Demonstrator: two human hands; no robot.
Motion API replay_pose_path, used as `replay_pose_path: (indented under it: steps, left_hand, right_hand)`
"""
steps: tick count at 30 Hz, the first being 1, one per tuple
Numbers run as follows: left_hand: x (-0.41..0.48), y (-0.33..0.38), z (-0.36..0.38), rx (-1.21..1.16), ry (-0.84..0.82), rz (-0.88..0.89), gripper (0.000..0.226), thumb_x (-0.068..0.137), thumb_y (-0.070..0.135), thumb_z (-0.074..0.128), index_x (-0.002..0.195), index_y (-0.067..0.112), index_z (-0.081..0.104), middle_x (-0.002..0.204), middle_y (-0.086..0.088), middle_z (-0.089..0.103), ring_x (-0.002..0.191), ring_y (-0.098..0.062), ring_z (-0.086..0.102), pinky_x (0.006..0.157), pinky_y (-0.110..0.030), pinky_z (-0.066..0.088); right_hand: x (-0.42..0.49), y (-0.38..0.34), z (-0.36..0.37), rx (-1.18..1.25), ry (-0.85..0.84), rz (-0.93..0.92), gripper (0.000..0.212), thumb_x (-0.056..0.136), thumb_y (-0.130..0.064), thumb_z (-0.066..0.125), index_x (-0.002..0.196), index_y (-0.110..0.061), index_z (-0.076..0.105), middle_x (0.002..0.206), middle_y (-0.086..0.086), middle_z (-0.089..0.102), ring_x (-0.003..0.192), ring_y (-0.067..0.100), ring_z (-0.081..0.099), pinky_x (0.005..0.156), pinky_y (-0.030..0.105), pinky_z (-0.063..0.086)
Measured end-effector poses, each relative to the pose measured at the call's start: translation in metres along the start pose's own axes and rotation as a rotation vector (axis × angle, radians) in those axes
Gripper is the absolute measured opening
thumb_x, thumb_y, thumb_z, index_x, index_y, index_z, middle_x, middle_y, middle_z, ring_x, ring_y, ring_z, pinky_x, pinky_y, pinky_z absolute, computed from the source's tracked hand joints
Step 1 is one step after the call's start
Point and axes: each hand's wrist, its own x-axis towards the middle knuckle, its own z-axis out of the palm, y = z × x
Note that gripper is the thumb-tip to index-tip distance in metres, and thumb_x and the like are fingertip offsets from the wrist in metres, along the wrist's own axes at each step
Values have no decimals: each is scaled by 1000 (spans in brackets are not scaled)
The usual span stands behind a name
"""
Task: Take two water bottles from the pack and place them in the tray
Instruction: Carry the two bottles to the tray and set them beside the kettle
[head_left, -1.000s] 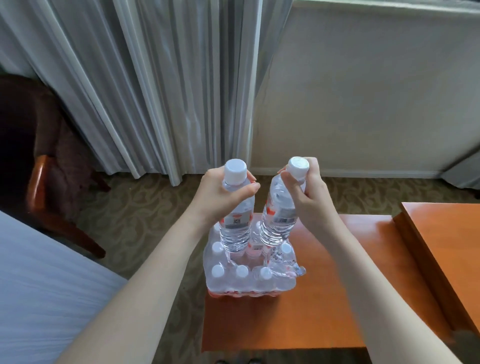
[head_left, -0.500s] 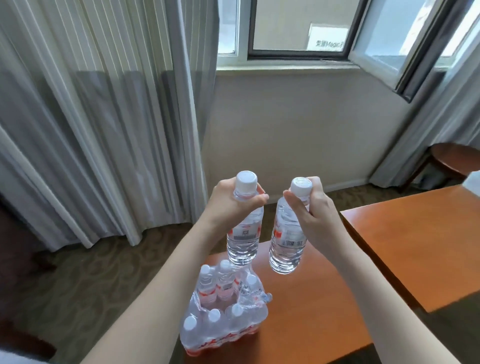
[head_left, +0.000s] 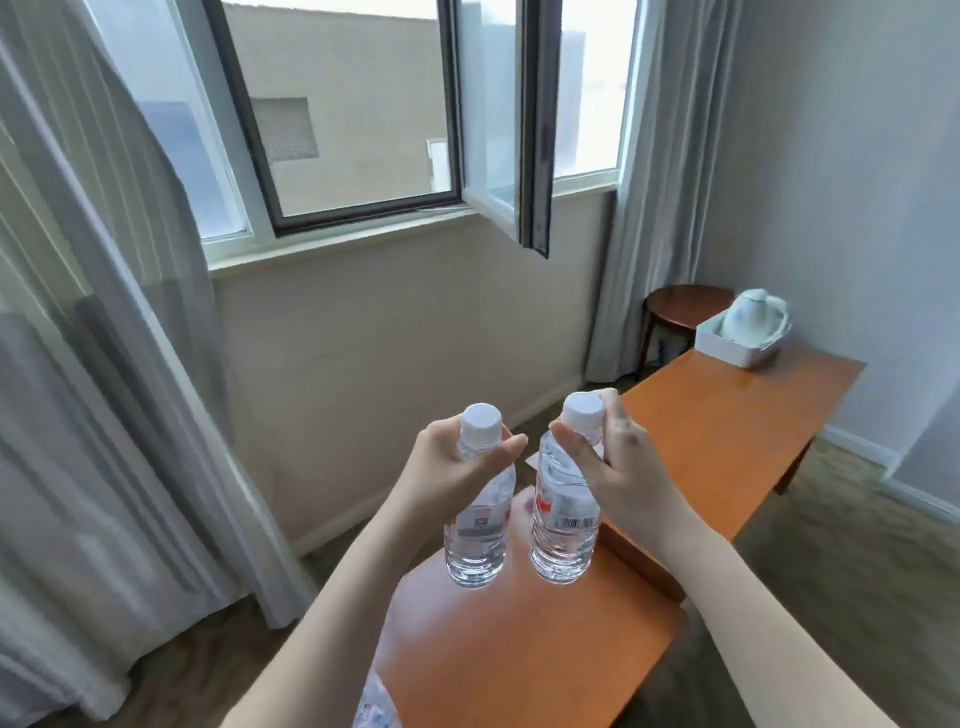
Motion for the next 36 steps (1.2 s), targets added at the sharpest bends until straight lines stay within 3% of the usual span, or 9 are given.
replay_pose_path:
  steps: [3, 6, 15, 18, 21, 24, 29, 33, 36]
  left_hand:
    - [20, 19, 63, -43, -61, 3, 22, 77, 37, 70, 70, 18, 66, 59, 12, 64, 56, -3, 59, 56, -15, 48]
    - [37, 39, 129, -56, -109, 18, 27, 74, 44, 68, 71, 17, 67, 61, 9, 64, 58, -5, 59, 59, -22, 49]
    - [103, 107, 304, -64, -281, 110, 41, 71, 58, 63, 78, 18, 69, 85, -8, 73, 78, -20, 70, 76, -44, 57]
    - [129, 130, 356, -63, -355, 168, 37, 79, 48, 65, 82, 11, 69, 87, -13, 73, 83, -27, 71, 80, -48, 57]
    - [159, 145, 407, -107, -425, 190, 29, 85, 33, 66, 84, 3, 69, 87, -17, 73, 83, -28, 70, 78, -44, 57]
    - [196, 152, 458, -112, -470, 244, 30, 85, 35, 65, 84, 6, 71, 84, -10, 74, 79, -19, 70, 69, -23, 57]
    - [277, 157, 540, -162, -556, 302, 33, 85, 35, 64, 87, 2, 69, 85, -14, 74, 79, -22, 72, 75, -41, 59]
    - [342, 163, 597, -158, -617, 362, 30, 85, 38, 64, 85, 9, 70, 83, -8, 74, 79, -16, 72, 70, -27, 59]
    - [386, 166, 638, -160, -640, 373, 27, 84, 39, 64, 83, 13, 70, 81, -4, 74, 77, -12, 71, 64, -18, 56]
  right_hand:
    - [-6, 29, -61, -43, 40, 29, 45, 80, -55, 44, 98, -14, 46, 89, 5, 60, 82, 20, 57, 75, 38, 49]
    - [-14, 61, -124, -88, 63, 74, 39, 81, -57, 44, 97, -22, 43, 91, 2, 60, 82, 17, 57, 77, 38, 50]
    - [-29, 142, -294, -226, 197, 200, 46, 79, -63, 39, 104, -25, 41, 103, -2, 63, 93, 12, 61, 78, 27, 48]
    - [-28, 170, -337, -227, 270, 237, 46, 78, -63, 39, 104, -26, 40, 105, -4, 63, 89, 8, 61, 71, 17, 46]
    - [-21, 204, -370, -229, 340, 272, 49, 76, -65, 39, 105, -25, 41, 103, -4, 64, 84, 7, 60, 65, 10, 42]
    - [-5, 244, -402, -234, 383, 305, 49, 76, -68, 40, 102, -26, 43, 98, -5, 64, 81, 6, 61, 67, 15, 41]
    - [35, 310, -456, -312, 449, 344, 36, 80, -63, 41, 95, -30, 39, 78, -16, 55, 57, -9, 53, 56, 12, 37]
    - [69, 354, -501, -338, 487, 385, 46, 78, -64, 40, 97, -22, 40, 82, -9, 56, 57, 0, 46, 65, 29, 41]
    - [92, 387, -535, -342, 512, 403, 48, 79, -63, 39, 98, -20, 41, 81, -10, 53, 59, 2, 44, 67, 28, 40]
